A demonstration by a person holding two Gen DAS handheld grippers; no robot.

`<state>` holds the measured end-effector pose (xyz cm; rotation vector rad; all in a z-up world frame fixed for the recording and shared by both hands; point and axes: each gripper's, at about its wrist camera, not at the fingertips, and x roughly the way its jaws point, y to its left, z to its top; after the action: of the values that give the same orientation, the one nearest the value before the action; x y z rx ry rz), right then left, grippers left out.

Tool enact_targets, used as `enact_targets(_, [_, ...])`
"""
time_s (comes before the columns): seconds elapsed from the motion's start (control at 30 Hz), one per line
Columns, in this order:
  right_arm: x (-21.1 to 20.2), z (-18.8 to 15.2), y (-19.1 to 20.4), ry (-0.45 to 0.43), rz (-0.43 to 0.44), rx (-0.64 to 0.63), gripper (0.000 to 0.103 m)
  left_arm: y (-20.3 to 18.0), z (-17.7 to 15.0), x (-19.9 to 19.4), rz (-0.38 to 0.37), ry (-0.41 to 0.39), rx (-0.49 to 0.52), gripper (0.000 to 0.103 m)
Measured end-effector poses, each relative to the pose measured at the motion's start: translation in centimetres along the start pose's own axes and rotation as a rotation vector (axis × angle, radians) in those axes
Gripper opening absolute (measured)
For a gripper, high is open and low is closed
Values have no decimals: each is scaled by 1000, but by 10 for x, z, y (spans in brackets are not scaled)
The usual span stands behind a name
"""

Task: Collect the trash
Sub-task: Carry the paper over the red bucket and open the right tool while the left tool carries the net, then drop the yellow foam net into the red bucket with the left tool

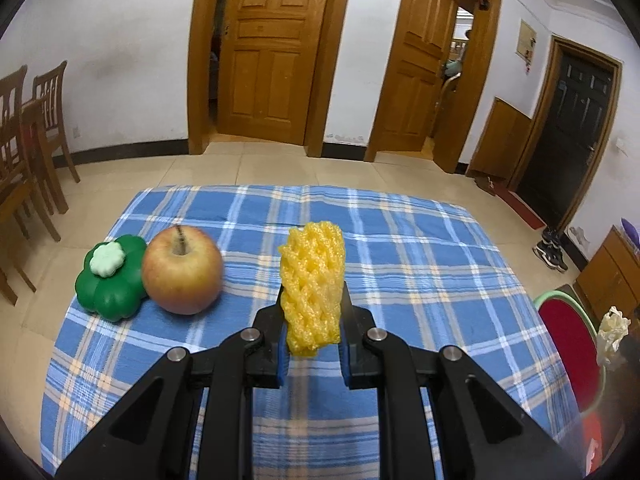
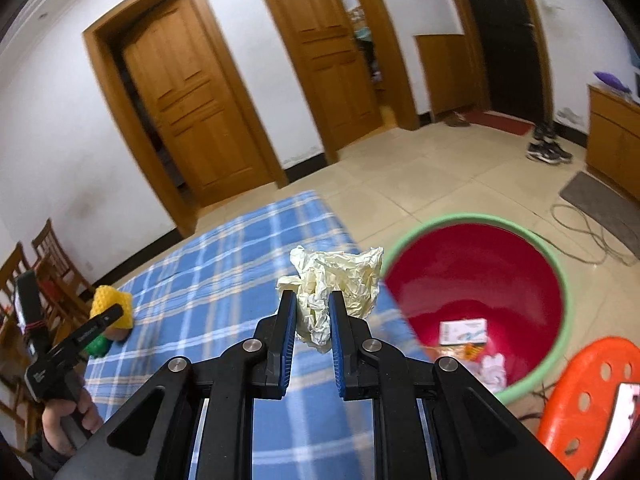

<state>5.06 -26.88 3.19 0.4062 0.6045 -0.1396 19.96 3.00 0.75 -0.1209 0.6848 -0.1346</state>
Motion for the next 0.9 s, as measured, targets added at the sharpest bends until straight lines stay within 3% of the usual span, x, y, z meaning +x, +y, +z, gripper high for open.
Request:
enact_targets(0.27, [-15, -8, -59, -8, -66, 105, 16, -48, 0, -17, -68, 13, 70, 18])
enact_targets(0.53, [-4, -18, -113, 22, -84, 227, 19, -113, -9, -28, -169, 46, 137, 18])
enact_targets(0.63, [-2, -19, -127, 33, -83, 253, 23, -137, -16, -26, -205, 72, 164, 18])
enact_targets(0.7, [-1, -19, -134, 38, -82, 269, 34, -152, -21, -24, -228, 92, 184, 18])
enact_targets(0.9, [-9, -17, -149, 8, -79, 291, 39, -200, -38, -16, -289, 135, 263, 18])
